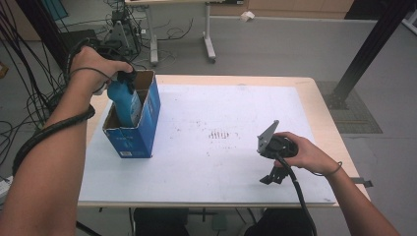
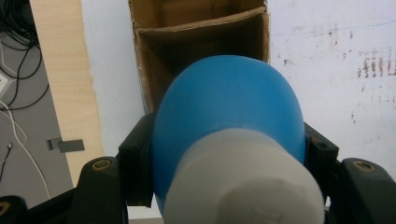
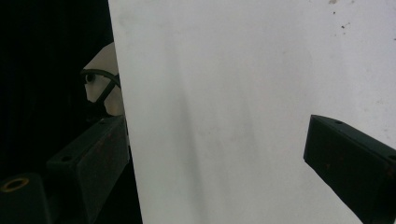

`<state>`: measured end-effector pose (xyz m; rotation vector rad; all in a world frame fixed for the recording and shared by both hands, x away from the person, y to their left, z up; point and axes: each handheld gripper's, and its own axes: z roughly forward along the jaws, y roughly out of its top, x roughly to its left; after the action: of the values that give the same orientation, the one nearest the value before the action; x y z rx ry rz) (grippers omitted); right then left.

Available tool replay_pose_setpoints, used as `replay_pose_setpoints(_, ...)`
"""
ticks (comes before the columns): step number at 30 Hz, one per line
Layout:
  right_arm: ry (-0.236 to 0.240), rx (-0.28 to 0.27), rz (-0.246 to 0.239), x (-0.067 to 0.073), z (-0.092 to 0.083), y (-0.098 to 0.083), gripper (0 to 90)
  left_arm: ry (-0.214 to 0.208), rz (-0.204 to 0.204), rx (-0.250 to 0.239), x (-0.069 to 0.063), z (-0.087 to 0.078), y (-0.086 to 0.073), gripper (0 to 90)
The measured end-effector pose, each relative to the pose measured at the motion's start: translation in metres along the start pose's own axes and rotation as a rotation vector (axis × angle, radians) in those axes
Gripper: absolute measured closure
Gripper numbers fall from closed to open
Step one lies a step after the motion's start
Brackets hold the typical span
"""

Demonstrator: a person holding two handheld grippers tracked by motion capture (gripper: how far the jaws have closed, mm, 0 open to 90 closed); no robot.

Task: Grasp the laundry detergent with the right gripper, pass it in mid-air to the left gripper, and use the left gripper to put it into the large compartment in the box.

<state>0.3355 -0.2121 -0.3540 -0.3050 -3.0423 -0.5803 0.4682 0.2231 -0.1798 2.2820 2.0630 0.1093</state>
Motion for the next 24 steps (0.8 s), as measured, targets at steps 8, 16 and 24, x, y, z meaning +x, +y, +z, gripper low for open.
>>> replay_pose_setpoints(8, 0.003, 0.000, -0.001, 0.000, 0.001, 0.000, 6.5, -0.003, 0.005, 0.008, 0.001, 0.013, -0.002, 37.5)
replay_pose_setpoints(16, -0.001, 0.000, -0.003, 0.001, 0.001, 0.001, 6.2, -0.002, 0.005, 0.022, 0.001, 0.028, -0.003, 37.5)
replay_pose_setpoints(24, 0.000, -0.001, -0.003, 0.000, 0.001, 0.000, 6.5, -0.005, 0.007, 0.034, 0.000, 0.041, -0.003, 37.5)
